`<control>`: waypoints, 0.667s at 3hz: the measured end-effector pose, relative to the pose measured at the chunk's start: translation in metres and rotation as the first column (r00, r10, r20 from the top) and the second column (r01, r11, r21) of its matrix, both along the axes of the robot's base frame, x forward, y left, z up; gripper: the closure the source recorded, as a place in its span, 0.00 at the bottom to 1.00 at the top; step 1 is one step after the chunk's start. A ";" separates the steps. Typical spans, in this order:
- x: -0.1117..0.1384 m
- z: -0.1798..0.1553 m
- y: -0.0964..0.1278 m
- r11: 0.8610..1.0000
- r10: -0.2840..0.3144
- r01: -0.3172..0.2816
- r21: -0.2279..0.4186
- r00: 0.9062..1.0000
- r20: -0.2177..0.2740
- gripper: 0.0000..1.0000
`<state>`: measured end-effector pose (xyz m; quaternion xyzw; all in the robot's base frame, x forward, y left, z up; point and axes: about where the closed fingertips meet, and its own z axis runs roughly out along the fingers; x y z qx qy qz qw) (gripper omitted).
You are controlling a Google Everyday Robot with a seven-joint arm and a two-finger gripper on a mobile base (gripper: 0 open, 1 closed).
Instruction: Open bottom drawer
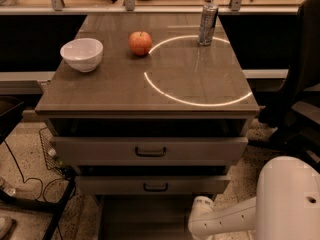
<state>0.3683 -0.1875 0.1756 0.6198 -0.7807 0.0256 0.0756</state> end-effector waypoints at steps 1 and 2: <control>-0.003 -0.001 -0.001 1.000 -0.007 0.007 0.003 1.000 -0.002 1.00; -0.004 -0.002 -0.002 1.000 -0.008 0.008 0.003 1.000 -0.005 0.82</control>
Offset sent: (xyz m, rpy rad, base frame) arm -0.0025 -0.0014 -0.0009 0.0030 0.0024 -0.0073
